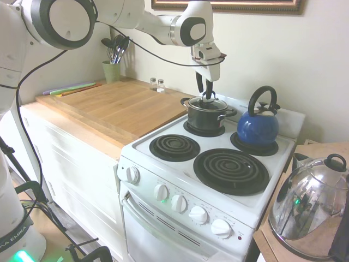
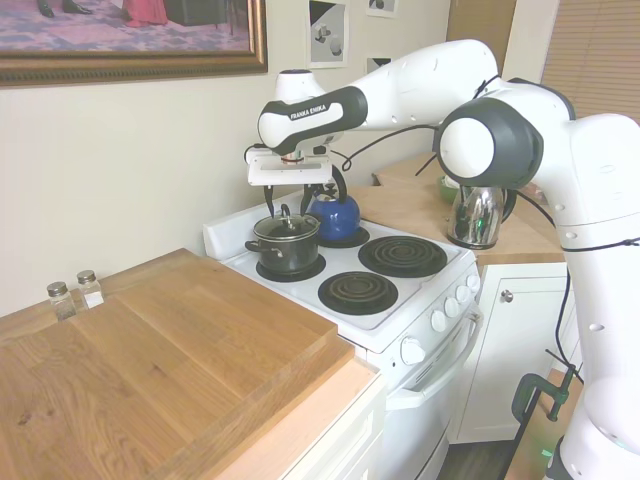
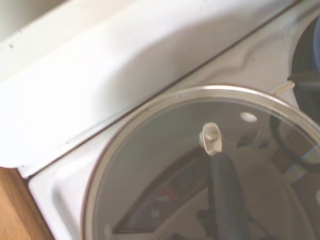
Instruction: Uncover the lid of the pot
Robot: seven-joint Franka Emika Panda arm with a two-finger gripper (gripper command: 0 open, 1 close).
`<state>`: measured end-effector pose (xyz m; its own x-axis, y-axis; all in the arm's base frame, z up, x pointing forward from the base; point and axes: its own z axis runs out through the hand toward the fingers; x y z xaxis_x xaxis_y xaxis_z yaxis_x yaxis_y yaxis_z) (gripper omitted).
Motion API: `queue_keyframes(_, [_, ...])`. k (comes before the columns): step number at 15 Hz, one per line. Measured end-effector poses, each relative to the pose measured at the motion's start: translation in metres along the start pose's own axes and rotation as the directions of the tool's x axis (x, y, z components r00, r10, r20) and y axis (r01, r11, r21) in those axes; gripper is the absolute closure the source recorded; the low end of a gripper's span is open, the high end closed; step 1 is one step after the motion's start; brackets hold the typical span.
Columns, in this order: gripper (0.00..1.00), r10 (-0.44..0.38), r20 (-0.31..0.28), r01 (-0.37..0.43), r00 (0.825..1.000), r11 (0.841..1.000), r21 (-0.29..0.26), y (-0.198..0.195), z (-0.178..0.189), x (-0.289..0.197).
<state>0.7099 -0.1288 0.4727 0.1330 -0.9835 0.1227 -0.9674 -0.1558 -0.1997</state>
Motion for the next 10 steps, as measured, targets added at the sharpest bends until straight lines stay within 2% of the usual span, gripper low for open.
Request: queue_keyframes(10, [1.00,0.004,0.001,-0.004,1.000,1.000,-0.021,0.001,0.014,0.002])
